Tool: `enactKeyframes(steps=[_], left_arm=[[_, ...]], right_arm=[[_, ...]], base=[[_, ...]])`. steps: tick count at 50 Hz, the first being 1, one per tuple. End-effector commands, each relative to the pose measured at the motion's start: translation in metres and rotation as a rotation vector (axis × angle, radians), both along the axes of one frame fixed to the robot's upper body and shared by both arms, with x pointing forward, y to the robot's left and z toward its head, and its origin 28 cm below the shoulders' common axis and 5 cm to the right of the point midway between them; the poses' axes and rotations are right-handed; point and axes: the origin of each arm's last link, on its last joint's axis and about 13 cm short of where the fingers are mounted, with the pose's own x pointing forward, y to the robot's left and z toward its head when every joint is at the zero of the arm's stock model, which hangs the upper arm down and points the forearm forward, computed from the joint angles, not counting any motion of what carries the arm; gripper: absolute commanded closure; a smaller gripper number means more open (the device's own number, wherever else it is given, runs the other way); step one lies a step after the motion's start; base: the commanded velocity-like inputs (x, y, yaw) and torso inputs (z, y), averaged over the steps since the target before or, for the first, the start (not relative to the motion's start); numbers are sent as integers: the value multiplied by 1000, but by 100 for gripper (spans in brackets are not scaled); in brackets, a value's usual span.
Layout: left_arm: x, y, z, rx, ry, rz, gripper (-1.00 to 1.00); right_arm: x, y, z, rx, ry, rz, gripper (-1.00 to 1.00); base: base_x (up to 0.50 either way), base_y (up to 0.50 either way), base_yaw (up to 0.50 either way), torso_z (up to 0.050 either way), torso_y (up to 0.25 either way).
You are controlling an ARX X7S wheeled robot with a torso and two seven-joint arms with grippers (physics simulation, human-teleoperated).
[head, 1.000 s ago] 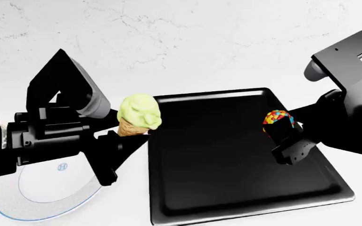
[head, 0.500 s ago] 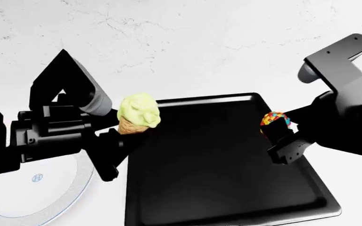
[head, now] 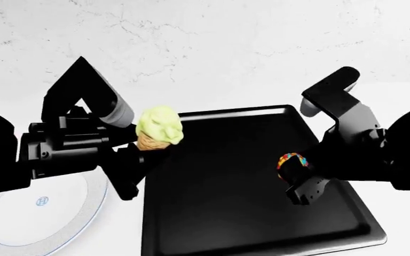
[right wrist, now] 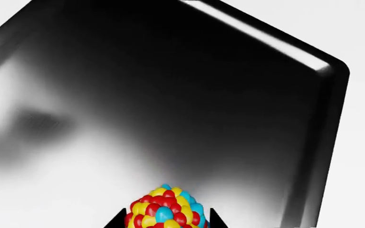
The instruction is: Move the dessert items from the plate to the tray.
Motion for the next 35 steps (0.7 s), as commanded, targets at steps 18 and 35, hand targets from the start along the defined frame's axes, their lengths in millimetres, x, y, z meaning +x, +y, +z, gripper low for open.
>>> enactKeyframes(steps=[18, 35], left_arm=[[6, -2, -5, 10, 17, 9, 100], [29, -20, 4, 54, 39, 1, 100]], right_arm=[[11, 4, -13, -45, 66, 16, -100], [-16, -7, 29, -12, -99, -16, -100]], base=[[0, 0, 0, 0, 0], [0, 0, 0, 0, 1]])
